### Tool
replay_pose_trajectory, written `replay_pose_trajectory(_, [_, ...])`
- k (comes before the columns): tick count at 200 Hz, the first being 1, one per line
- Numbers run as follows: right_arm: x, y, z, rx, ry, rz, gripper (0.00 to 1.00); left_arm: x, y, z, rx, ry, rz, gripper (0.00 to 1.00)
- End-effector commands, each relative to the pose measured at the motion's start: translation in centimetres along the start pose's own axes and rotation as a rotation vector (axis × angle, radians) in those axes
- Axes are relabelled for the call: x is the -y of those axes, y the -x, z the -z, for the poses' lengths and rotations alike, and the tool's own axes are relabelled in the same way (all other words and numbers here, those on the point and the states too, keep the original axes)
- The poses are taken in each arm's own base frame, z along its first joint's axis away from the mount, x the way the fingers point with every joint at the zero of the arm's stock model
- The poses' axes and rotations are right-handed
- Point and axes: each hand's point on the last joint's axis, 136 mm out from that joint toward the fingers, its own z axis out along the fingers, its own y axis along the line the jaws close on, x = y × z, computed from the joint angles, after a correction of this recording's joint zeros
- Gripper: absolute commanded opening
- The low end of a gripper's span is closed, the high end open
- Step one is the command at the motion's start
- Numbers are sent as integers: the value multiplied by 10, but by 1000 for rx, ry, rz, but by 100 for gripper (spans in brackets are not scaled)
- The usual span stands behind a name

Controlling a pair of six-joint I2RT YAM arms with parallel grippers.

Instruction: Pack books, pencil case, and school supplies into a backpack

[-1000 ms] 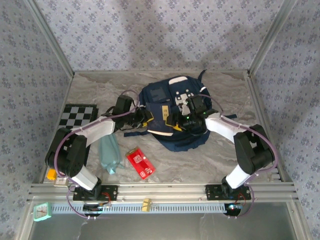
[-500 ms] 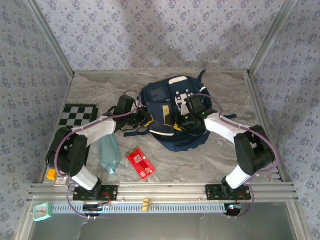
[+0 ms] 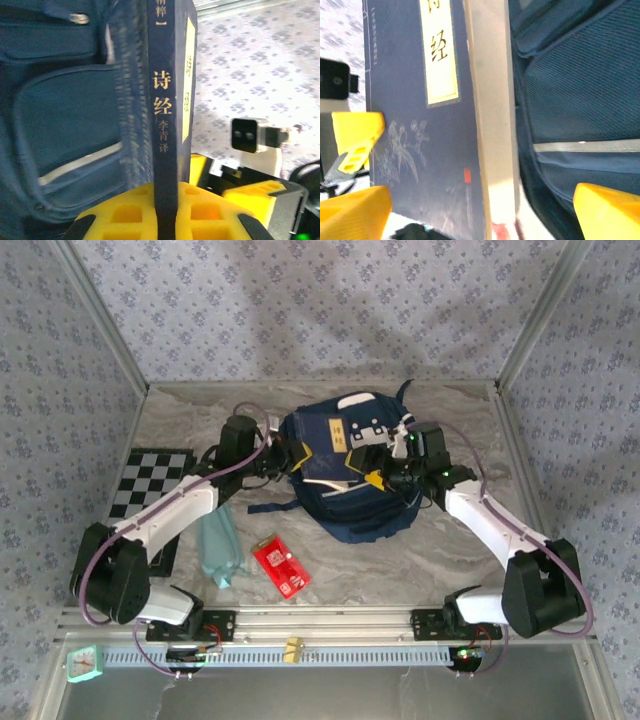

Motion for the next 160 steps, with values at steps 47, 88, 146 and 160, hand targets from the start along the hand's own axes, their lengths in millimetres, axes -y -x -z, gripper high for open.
replay_pose_trajectory(47, [-46, 12, 7, -2, 241, -55, 100, 99, 3, 8, 38, -286, -88, 0])
replay_pose_trajectory(88, [-75, 19, 20, 15, 352, -33, 99, 90, 5, 1, 49, -269, -90, 0])
replay_pose_trajectory(146, [-77, 26, 46, 70, 333, 0, 87, 57, 4, -12, 36, -139, -131, 0])
replay_pose_trajectory(160, [-70, 25, 44, 67, 300, -1, 80, 52, 3, -14, 32, -127, -133, 0])
